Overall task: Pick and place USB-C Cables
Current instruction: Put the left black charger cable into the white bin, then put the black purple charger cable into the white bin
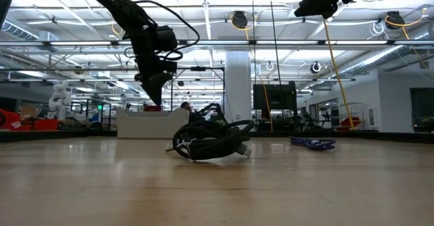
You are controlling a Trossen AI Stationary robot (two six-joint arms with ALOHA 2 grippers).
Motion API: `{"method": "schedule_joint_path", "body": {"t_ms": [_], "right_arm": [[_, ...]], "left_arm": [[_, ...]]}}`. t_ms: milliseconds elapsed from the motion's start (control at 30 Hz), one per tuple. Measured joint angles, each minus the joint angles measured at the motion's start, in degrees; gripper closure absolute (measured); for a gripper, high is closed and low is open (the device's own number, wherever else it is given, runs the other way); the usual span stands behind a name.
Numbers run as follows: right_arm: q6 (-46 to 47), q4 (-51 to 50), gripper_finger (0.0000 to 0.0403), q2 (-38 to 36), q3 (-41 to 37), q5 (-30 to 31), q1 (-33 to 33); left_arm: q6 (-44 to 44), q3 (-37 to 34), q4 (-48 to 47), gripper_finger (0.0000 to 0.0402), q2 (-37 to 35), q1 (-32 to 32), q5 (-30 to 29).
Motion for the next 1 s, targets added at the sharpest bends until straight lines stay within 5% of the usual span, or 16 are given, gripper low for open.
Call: {"method": "schedule_joint_path", "body": {"t_ms": [433,1000], "right_arm": [[0.2,-0.1,0.0238,0.0,0.0,0.0,0.0],[4.5,-2.0,0.0238,0.0,0.0,-0.1,0.0]], "left_arm": [[-2.4,1.1,-4.7,0.0324,-1.8,-3.1,0.1],[-2.7,1.4,-8.0,0.0396,-29.4,-24.3,1.2]]}}
